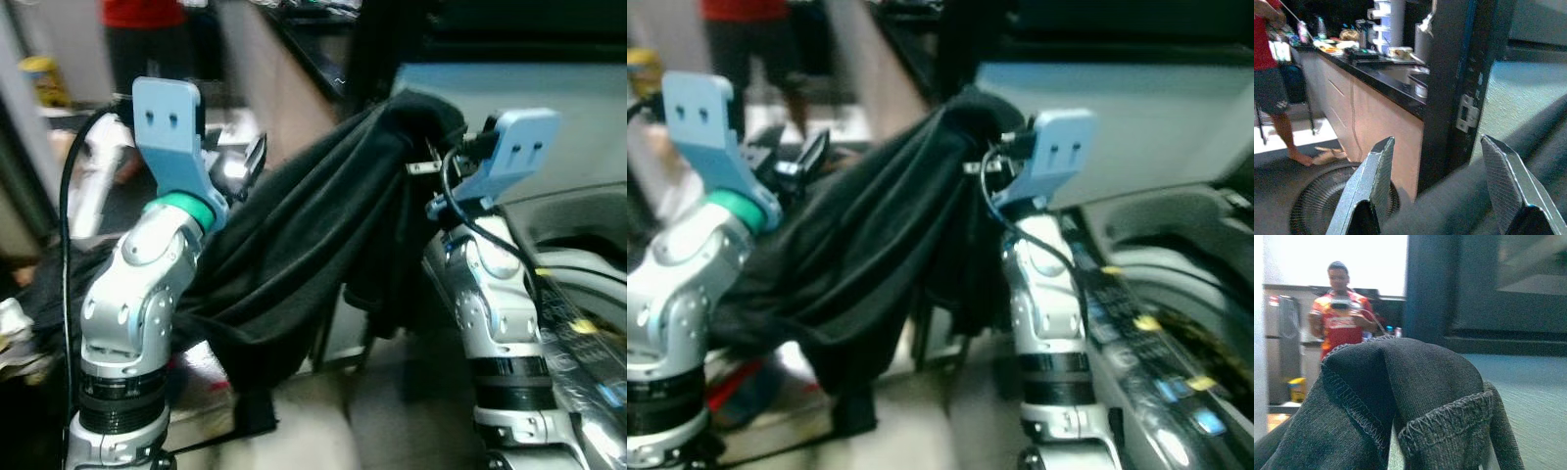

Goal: Clothes washing

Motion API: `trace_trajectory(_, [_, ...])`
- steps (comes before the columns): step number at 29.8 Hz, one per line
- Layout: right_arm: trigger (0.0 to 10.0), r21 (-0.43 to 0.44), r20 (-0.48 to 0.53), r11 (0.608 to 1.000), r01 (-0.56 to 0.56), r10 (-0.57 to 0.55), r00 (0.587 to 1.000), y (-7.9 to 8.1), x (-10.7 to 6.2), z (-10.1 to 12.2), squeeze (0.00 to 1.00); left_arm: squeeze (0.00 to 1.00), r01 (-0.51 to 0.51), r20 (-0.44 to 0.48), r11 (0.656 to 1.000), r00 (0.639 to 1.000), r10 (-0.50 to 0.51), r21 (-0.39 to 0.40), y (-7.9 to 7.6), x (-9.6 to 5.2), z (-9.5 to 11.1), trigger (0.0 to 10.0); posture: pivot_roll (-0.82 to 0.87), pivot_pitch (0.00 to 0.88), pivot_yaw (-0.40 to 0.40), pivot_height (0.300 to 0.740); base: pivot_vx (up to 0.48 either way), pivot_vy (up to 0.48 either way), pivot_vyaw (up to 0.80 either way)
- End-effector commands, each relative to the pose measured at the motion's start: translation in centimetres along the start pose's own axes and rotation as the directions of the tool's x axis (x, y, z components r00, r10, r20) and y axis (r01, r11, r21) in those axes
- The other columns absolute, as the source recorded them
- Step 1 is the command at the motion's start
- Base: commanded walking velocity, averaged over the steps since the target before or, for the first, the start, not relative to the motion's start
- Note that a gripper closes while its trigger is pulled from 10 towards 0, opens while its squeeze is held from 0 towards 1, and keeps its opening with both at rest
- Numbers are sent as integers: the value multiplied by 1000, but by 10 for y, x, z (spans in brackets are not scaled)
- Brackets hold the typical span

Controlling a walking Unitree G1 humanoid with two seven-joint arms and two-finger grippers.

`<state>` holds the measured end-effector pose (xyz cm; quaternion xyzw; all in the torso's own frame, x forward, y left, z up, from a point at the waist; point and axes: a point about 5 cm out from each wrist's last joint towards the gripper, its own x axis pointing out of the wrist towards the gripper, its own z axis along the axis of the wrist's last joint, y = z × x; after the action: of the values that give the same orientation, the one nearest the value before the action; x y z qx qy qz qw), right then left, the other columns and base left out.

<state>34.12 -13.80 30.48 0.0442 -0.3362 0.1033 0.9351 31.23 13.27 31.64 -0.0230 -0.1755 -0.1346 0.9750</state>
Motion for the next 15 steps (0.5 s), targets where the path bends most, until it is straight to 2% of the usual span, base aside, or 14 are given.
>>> trace_trajectory(1, [10000, -4, 62, 1000, 15, -15, 998, -3, 4, 14, 0, 0, 10, -4, 1000, 1000, -10, 4, -2, 1, 1, 10000, 84, 39, -11, 740, 0, 0, -788])
trace_trajectory(15, [10000, 22, 114, 999, 24, -26, 993, -3, 11, 28, 0, 0, 11, -9, 1000, 1000, -10, 7, -1, 1, 0, 10000, 84, 32, -9, 740, 0, 0, -787])
